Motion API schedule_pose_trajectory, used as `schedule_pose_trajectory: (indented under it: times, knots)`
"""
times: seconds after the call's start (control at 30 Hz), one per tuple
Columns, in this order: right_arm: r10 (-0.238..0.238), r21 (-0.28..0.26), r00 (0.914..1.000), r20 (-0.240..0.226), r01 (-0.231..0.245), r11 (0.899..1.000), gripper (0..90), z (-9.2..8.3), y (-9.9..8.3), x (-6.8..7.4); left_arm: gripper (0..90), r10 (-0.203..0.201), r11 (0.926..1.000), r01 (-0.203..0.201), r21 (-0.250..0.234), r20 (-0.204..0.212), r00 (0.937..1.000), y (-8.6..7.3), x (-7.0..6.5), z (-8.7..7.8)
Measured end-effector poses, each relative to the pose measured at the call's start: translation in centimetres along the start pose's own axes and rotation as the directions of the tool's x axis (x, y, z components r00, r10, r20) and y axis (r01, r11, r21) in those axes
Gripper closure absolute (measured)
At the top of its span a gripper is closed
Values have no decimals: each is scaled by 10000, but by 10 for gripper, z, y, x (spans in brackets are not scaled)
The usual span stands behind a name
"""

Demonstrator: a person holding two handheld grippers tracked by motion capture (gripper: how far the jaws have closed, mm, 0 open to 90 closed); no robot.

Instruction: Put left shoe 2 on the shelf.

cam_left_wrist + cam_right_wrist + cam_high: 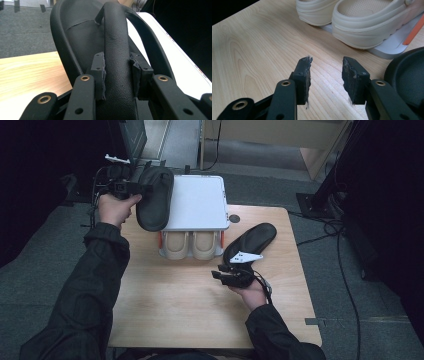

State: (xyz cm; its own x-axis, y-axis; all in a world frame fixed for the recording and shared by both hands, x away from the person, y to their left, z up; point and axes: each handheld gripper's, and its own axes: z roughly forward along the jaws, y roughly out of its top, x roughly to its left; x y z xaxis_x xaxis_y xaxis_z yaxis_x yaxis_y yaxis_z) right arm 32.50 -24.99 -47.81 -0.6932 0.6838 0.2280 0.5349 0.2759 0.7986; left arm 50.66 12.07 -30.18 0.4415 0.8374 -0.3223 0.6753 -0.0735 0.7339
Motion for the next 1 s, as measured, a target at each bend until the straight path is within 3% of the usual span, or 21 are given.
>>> schedule_pose_trajectory:
  times: [0.37, 1.0]
  knots:
    - [5, -39, 10000, 41, -5, 10000, 590, -1, 0, -1, 677, 63, 10000, -64, 16, 196, 9998, 4, -18, 23]
    - [254, -124, 9993, 257, -251, 9996, 591, -7, -3, -7, 674, 366, 9986, -375, 365, 245, 9990, 1, -32, 52]
